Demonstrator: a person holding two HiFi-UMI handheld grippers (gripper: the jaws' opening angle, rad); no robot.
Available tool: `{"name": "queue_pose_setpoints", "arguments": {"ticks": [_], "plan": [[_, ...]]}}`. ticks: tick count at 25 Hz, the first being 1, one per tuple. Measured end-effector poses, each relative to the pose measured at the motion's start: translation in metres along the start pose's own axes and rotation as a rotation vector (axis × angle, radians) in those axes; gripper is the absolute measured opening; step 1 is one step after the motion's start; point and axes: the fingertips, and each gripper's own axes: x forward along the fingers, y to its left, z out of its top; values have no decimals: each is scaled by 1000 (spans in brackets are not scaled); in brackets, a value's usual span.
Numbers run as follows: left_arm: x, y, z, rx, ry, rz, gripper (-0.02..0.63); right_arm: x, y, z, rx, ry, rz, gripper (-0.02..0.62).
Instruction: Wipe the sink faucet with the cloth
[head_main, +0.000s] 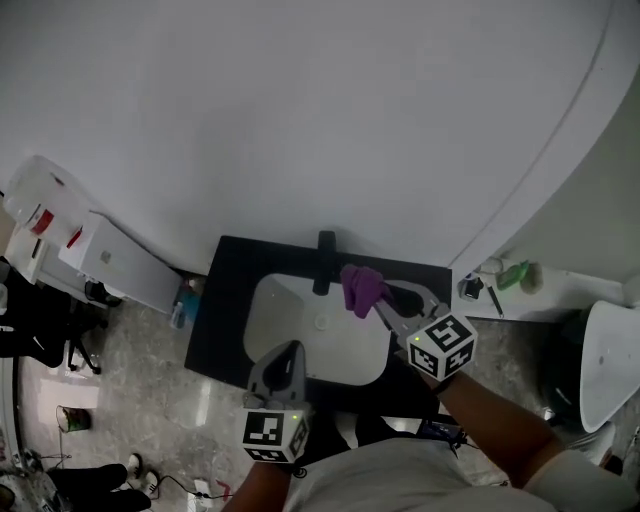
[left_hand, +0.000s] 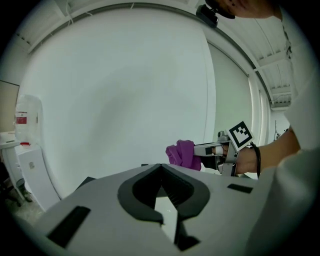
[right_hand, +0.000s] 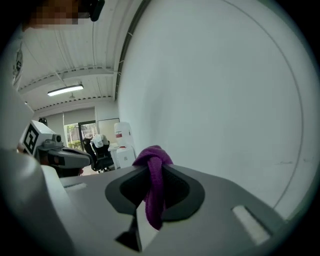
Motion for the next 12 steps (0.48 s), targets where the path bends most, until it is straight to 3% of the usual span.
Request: {"name": "queue_pose_setpoints", "arguments": {"ticks": [5,12], "plan": [[26,13,1,9,46,-70,6,50,-15,-6,27,38,-30,55],[45,24,8,12,71,-104,6,189,-75,-32,22,199,-61,55]]}}
